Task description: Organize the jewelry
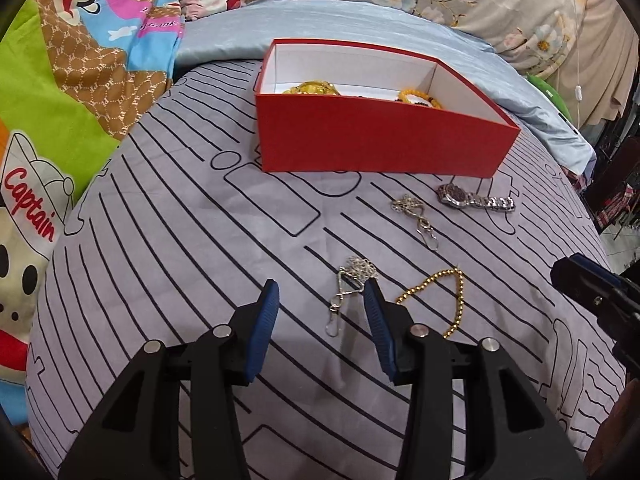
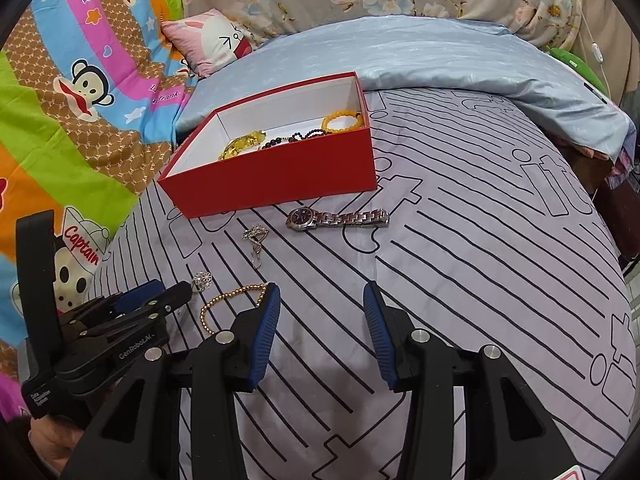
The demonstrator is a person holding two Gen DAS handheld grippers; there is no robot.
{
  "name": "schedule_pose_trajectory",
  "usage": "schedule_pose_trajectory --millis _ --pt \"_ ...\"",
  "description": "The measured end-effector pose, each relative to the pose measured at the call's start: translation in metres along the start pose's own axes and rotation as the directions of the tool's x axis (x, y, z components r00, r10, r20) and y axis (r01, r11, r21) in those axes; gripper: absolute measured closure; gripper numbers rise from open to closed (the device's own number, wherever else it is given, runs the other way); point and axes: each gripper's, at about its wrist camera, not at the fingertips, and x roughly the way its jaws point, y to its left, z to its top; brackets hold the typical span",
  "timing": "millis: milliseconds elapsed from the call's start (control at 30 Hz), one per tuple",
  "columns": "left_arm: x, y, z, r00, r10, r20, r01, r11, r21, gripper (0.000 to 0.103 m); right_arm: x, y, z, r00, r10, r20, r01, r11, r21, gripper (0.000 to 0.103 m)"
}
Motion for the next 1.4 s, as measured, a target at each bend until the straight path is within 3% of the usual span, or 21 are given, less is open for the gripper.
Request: schedule_pose_trajectory --millis 300,500,1033,1400 --pt "0.008 -0.012 -0.002 1.0 0.022 0.013 -0.022 0.999 0.03 0.063 0.003 0.001 -0.005 1.0 0.008 -0.011 -0.008 1.0 -0.003 0.06" --pt "0.009 -0.008 0.001 1.0 -0.012 0.011 0.012 1.0 0.025 0.096 0.013 0.01 -0.005 0.999 0.027 -0.033 -0.028 0.999 -0.02 0.06" --pt "0.0 0.02 0.014 0.999 -0.032 0.018 0.032 0.999 -0.043 0.097 0.06 0.05 0.018 0.996 0.061 -0.067 -0.069 0.99 -0.125 0.064" --pt "0.0 0.029 0.018 0.999 -0.037 0.014 0.038 0.998 -0.059 0.097 0.093 0.063 0.03 0.994 0.046 -0.096 -0.061 0.985 -0.162 0.08"
